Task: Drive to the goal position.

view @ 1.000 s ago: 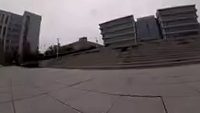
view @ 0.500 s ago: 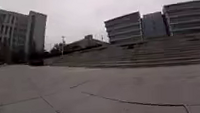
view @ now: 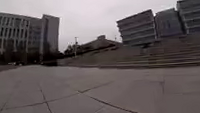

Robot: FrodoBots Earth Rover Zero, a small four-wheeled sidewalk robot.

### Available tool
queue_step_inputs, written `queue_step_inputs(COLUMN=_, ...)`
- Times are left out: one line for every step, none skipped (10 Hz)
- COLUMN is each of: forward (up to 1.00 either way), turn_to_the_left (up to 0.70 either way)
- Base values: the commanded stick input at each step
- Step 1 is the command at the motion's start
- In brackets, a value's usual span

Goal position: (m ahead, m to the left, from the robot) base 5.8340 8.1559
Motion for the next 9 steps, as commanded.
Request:
queue_step_inputs(forward=0.7, turn_to_the_left=0.0)
queue_step_inputs(forward=0.7, turn_to_the_left=0.01)
queue_step_inputs(forward=0.7, turn_to_the_left=0.35)
queue_step_inputs(forward=0.7, turn_to_the_left=0.35)
queue_step_inputs(forward=0.7, turn_to_the_left=0.35)
queue_step_inputs(forward=0.7, turn_to_the_left=0.3)
queue_step_inputs(forward=0.7, turn_to_the_left=0.05)
queue_step_inputs(forward=0.7, turn_to_the_left=0.0)
queue_step_inputs(forward=0.7, turn_to_the_left=0.0)
